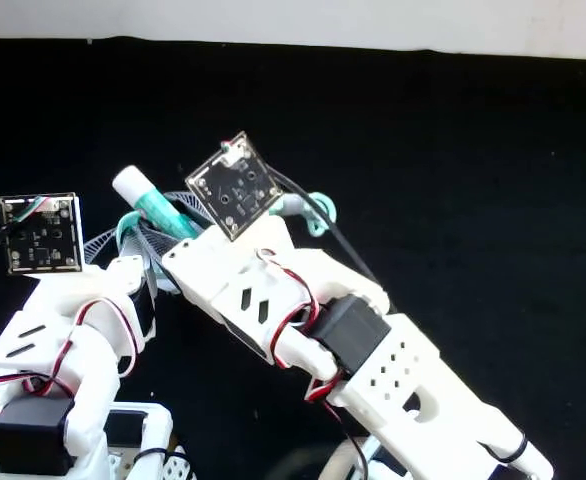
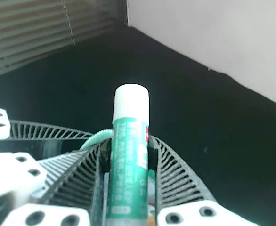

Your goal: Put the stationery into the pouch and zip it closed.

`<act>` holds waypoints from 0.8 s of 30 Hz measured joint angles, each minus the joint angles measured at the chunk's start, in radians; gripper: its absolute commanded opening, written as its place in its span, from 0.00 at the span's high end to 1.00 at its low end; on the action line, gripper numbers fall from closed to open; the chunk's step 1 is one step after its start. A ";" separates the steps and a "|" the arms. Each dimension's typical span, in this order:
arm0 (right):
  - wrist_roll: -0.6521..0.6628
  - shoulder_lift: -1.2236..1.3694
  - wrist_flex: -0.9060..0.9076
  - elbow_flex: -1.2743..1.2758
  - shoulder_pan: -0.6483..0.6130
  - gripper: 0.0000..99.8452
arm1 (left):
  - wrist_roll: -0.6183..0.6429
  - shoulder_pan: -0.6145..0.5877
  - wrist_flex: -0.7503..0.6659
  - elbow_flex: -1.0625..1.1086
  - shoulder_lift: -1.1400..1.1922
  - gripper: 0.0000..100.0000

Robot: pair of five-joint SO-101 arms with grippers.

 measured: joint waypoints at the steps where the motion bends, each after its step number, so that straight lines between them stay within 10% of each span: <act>1: 0.000 0.000 0.023 -0.014 0.000 0.99 | 0.000 0.000 0.000 0.000 0.000 0.99; 24: 0.152 0.002 0.568 -0.379 0.025 0.99 | -0.003 0.038 -0.002 -0.002 0.002 0.99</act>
